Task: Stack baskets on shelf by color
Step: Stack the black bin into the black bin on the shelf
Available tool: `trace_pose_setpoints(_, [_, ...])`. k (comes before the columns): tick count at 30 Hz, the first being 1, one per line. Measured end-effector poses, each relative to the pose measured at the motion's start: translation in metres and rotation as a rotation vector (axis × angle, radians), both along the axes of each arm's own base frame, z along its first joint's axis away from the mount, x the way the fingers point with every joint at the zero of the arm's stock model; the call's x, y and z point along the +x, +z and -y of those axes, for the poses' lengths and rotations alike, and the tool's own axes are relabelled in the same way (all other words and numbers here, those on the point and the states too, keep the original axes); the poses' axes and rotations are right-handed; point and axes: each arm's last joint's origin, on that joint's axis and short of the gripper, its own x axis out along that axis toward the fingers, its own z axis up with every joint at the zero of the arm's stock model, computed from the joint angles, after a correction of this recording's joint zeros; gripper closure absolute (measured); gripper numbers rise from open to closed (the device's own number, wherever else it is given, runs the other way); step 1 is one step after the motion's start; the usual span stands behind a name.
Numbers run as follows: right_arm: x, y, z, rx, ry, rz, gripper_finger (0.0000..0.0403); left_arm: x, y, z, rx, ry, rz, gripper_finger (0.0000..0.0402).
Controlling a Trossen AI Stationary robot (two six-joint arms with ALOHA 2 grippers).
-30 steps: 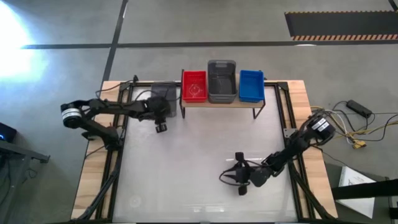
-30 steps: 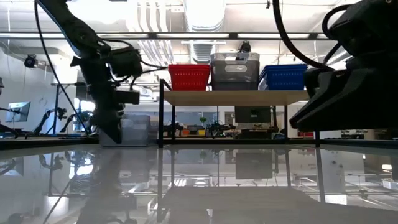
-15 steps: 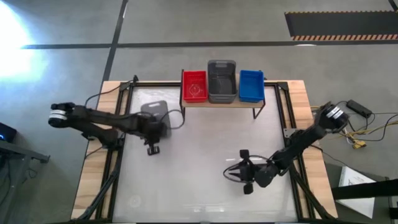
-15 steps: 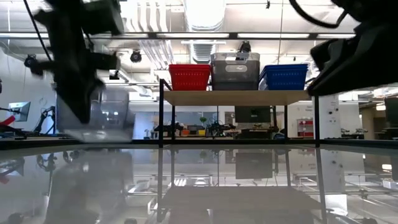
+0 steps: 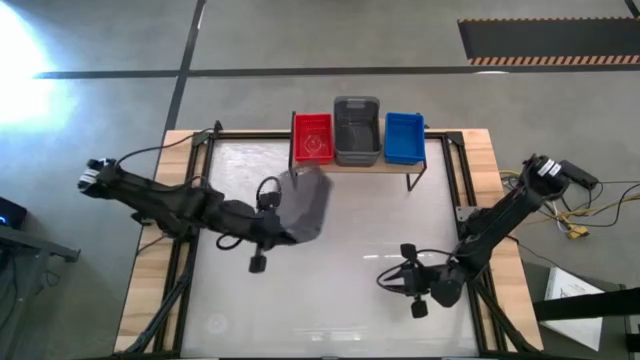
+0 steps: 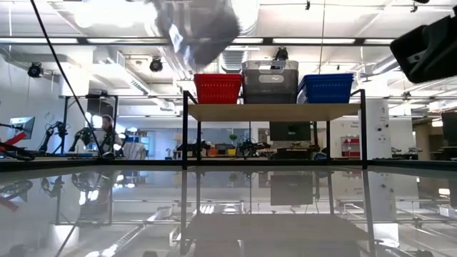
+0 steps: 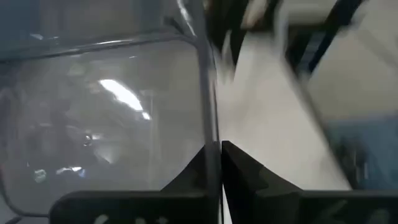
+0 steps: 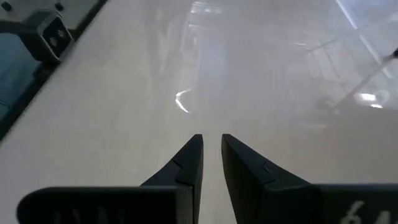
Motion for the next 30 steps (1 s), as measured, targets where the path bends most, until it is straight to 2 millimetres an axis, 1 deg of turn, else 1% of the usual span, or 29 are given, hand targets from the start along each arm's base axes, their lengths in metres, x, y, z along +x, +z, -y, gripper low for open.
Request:
trace_pose_setpoints(3, [0.001, -0.006, 0.000, -0.027, -0.019, -0.008, 0.0351, 0.016, 0.022, 0.003, 0.090, -0.048, 0.253, 0.0401])
trace_pose_setpoints(5, [0.002, -0.010, -0.001, -0.046, -0.030, -0.015, 0.0351, 0.029, 0.034, -0.002, 0.166, -0.026, 0.399, 0.0401])
trace_pose_setpoints(7, [0.003, -0.014, -0.001, -0.064, -0.042, -0.020, 0.0351, 0.041, 0.041, -0.009, 0.247, -0.001, 0.480, 0.0401])
trace_pose_setpoints(10, [0.004, -0.020, -0.002, -0.080, -0.042, -0.036, 0.0351, 0.064, 0.049, -0.028, 0.350, 0.060, 0.534, 0.0401])
trace_pose_setpoints(15, [0.005, -0.027, -0.004, -0.086, -0.054, -0.053, 0.0351, 0.106, 0.057, -0.077, 0.437, 0.185, 0.502, 0.0401])
trace_pose_setpoints(17, [0.006, -0.029, -0.005, -0.083, -0.054, -0.050, 0.0351, 0.122, 0.056, -0.098, 0.450, 0.212, 0.450, 0.0401])
trace_pose_setpoints(21, [0.008, -0.031, -0.007, -0.074, -0.054, -0.038, 0.0351, 0.145, 0.050, -0.141, 0.465, 0.272, 0.314, 0.0401])
trace_pose_setpoints(23, [0.009, -0.033, -0.008, -0.077, -0.055, -0.039, 0.0351, 0.155, 0.041, -0.160, 0.468, 0.297, 0.229, 0.0401])
trace_pose_setpoints(26, [0.010, -0.036, -0.008, -0.088, -0.063, -0.038, 0.0351, 0.168, 0.020, -0.181, 0.463, 0.315, 0.117, 0.0401])
trace_pose_setpoints(29, [0.011, -0.039, -0.008, -0.102, -0.076, -0.034, 0.0351, 0.175, 0.005, -0.191, 0.447, 0.304, 0.034, 0.0401])
trace_pose_setpoints(30, [0.011, -0.040, -0.008, -0.105, -0.080, -0.031, 0.0351, 0.176, 0.003, -0.192, 0.444, 0.300, 0.022, 0.0401])
